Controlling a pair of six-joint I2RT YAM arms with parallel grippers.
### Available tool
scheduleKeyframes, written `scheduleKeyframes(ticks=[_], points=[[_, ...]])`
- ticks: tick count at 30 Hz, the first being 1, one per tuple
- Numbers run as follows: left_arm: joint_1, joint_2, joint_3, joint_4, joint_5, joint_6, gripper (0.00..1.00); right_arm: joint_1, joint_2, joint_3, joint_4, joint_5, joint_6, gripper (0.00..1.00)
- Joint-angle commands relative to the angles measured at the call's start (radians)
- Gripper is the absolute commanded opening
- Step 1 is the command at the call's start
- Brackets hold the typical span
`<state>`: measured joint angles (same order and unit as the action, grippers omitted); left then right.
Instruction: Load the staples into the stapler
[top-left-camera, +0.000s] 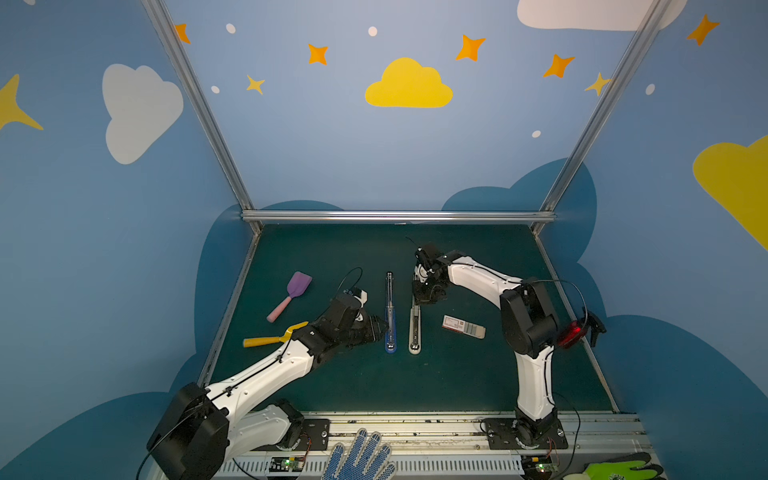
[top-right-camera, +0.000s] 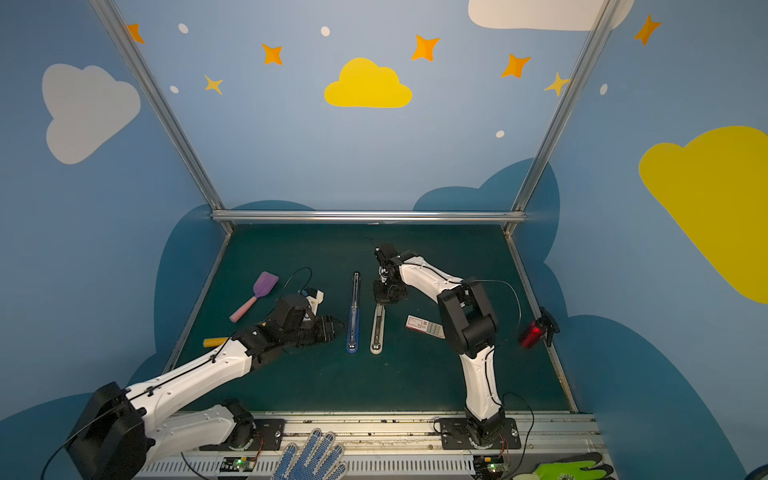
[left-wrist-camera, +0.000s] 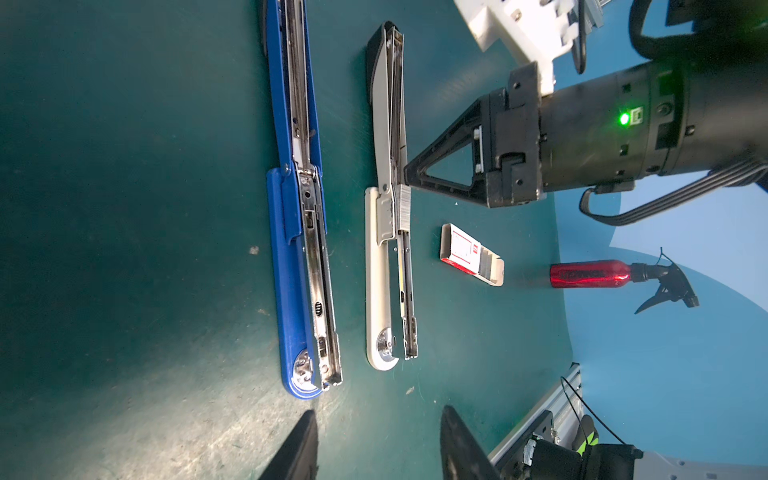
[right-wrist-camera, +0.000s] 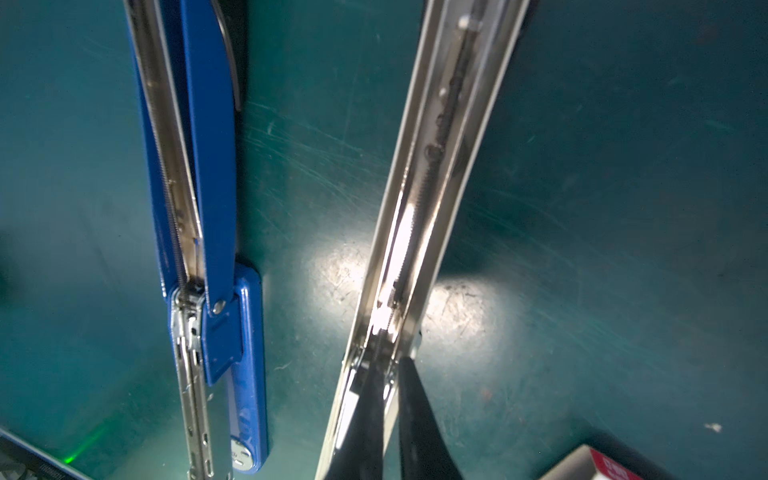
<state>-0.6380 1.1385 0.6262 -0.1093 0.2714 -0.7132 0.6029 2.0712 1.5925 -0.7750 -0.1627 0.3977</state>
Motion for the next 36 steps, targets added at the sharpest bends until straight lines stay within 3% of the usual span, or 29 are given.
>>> scheduleKeyframes(ticks=[1, 36], points=[[-0.002, -0.014, -0.003, -0.001, -0.015, 0.007, 0.48, 0.011, -0.027, -0.020, -0.024, -0.013, -0.012, 0.10], [-0.001, -0.039, -0.029, 0.003, -0.028, 0.005, 0.48, 0.090, -0.097, -0.129, -0.049, 0.031, 0.030, 0.13]])
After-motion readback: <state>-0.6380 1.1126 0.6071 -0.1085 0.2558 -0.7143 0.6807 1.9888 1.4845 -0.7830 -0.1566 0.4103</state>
